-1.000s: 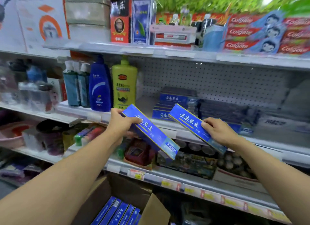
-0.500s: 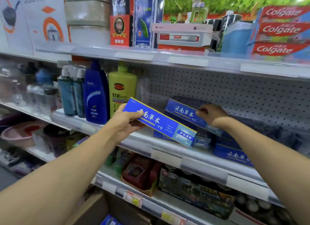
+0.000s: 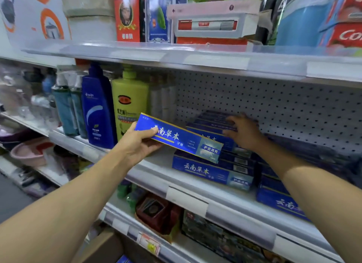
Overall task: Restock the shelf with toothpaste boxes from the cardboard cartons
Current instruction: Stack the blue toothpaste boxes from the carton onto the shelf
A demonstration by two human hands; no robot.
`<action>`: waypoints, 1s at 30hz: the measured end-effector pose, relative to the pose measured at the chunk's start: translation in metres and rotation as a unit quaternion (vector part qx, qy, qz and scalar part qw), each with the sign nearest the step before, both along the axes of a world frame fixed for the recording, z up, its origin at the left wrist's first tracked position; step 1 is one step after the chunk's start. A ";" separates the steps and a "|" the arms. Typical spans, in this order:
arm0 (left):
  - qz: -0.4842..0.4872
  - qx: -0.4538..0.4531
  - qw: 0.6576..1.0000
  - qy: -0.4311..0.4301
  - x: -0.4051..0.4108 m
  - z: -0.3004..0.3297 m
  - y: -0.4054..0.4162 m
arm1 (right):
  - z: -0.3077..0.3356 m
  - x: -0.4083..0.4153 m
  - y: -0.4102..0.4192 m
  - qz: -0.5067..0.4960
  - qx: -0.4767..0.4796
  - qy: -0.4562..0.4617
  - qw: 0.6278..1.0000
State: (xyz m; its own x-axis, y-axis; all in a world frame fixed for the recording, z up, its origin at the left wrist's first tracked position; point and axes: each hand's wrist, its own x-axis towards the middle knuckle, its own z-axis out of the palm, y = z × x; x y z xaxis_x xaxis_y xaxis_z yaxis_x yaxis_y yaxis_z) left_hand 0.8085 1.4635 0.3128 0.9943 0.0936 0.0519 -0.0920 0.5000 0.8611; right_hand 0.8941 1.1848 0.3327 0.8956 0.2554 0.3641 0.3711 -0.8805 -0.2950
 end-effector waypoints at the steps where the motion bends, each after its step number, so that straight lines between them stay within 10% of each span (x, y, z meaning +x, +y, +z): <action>1: -0.005 -0.009 1.000 0.002 0.005 -0.001 -0.005 | 0.005 -0.001 -0.007 -0.008 0.011 -0.016 1.000; 9: -0.049 -0.077 0.995 0.029 0.043 -0.005 -0.057 | 0.013 -0.019 -0.067 -0.087 0.009 -0.009 0.996; 22: -0.022 0.181 0.983 -0.007 0.068 -0.014 -0.063 | 0.003 -0.033 -0.092 -0.146 0.007 0.043 0.988; 30: 0.139 0.579 0.803 -0.026 0.064 -0.016 -0.060 | 0.003 -0.042 -0.082 -0.150 -0.031 0.080 0.985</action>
State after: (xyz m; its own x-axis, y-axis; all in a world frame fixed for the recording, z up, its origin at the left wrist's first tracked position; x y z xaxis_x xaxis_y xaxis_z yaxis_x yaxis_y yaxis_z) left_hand 0.8722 1.4037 0.2969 0.9372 0.1709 0.3041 -0.1120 -0.6784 0.7261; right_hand 0.8522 1.1032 0.3358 0.9789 -0.0123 0.2040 0.0445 -0.9614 -0.2714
